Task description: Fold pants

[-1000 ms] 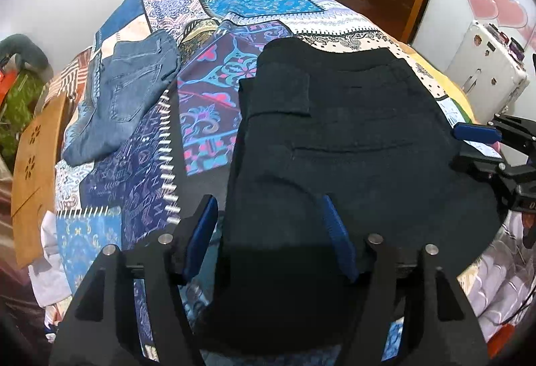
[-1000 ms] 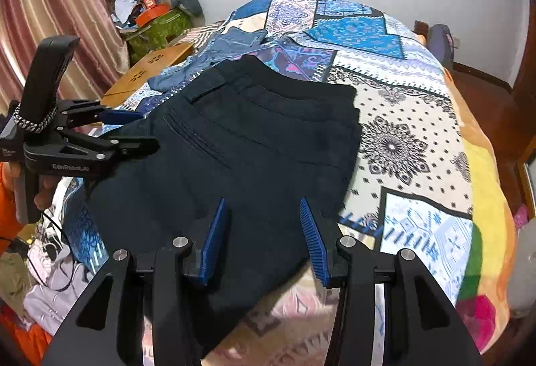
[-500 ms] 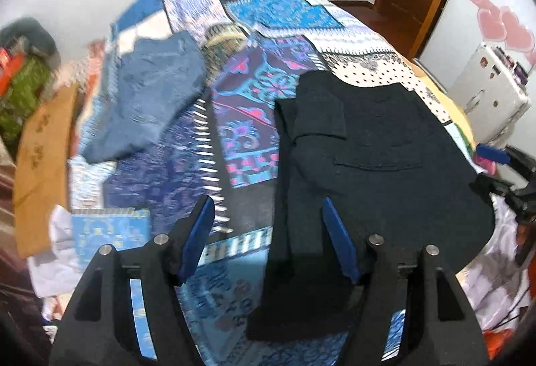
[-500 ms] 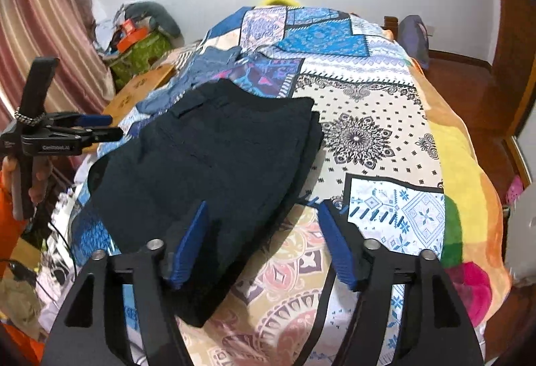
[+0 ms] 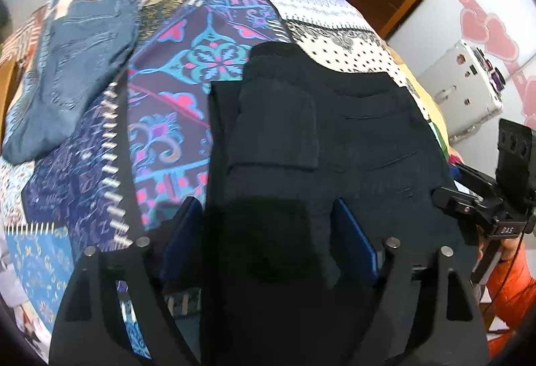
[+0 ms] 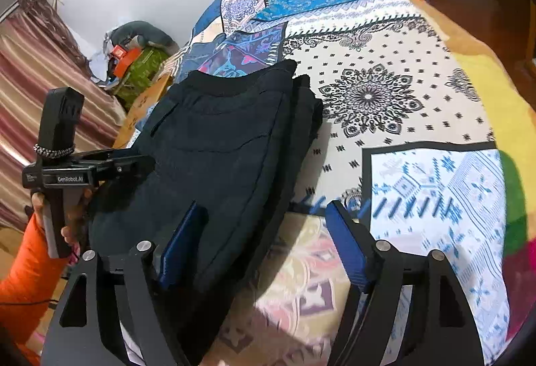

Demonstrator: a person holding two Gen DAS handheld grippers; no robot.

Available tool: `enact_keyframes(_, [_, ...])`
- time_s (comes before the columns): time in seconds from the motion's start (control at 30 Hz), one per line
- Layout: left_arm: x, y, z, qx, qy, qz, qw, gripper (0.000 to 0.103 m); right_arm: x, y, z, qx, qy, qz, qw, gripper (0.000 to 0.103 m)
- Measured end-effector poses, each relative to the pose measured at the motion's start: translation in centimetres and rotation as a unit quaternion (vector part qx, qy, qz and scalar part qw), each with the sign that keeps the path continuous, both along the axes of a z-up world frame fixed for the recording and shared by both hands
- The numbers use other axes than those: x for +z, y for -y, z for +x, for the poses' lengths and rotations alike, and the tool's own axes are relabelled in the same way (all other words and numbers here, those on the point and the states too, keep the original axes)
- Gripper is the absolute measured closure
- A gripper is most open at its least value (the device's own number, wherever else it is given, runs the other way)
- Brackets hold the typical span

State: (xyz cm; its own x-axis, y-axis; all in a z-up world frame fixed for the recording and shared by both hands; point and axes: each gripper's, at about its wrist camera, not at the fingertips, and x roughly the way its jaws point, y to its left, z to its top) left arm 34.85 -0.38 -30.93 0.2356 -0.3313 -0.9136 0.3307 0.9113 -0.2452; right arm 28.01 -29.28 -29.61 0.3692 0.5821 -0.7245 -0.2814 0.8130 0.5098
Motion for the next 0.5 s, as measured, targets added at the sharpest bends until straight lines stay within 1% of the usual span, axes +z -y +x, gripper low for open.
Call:
enact_keyframes(0.07, [-0.2, 0.5, 0.6, -0.017, -0.013, -0.001, 0.9998, 0.018, -0.1, -0.5, 0.5, 0.008, -0.002, 0.000, 1.000, 0.025])
enact_keyframes(0.1, [-0.3, 0.6, 0.9, -0.022, -0.019, -0.007, 0.9996, 0.018, -0.1, -0.7, 0.8, 0.011, -0.003, 0.000, 1.000, 0.025])
enact_keyframes(0.17, [-0.5, 0.6, 1.5, -0.025, -0.032, -0.024, 0.9989, 0.013, -0.3, -1.1, 1.4, 0.020, -0.008, 0.005, 1.000, 0.025])
enact_keyframes(0.3, [-1.0, 1.1, 2.7, -0.030, -0.040, -0.035, 0.9981, 0.013, -0.7, -1.8, 2.9, 0.036, -0.024, 0.021, 0.999, 0.026])
enact_keyframes(0.33, [-1.0, 1.3, 3.0, -0.026, -0.038, -0.034, 0.9984, 0.015, -0.8, -2.0, 3.2, 0.039, -0.029, 0.025, 0.999, 0.029])
enact_keyframes(0.37, [-1.1, 1.5, 3.1, -0.023, -0.035, -0.031, 0.9986, 0.023, -0.9, -2.2, 3.5, 0.045, -0.031, 0.025, 0.998, 0.033])
enact_keyframes(0.4, [-1.0, 1.7, 3.2, -0.021, -0.027, -0.026, 0.9991, 0.027, -0.9, -2.4, 3.7, 0.049, -0.033, 0.023, 0.998, 0.040])
enact_keyframes(0.43, [-0.8, 1.8, 3.4, -0.022, -0.025, -0.027, 0.9991, 0.034, -0.9, -2.5, 3.9, 0.052, -0.035, 0.024, 0.998, 0.044])
enact_keyframes(0.47, [-0.7, 1.9, 3.4, -0.020, -0.022, -0.029, 0.9992, 0.039, -0.8, -2.4, 4.0, 0.054, -0.036, 0.027, 0.998, 0.052])
enact_keyframes(0.5, [-0.7, 2.0, 3.4, -0.018, -0.017, -0.027, 0.9993, 0.041, -0.8, -2.4, 4.1, 0.056, -0.038, 0.032, 0.997, 0.060])
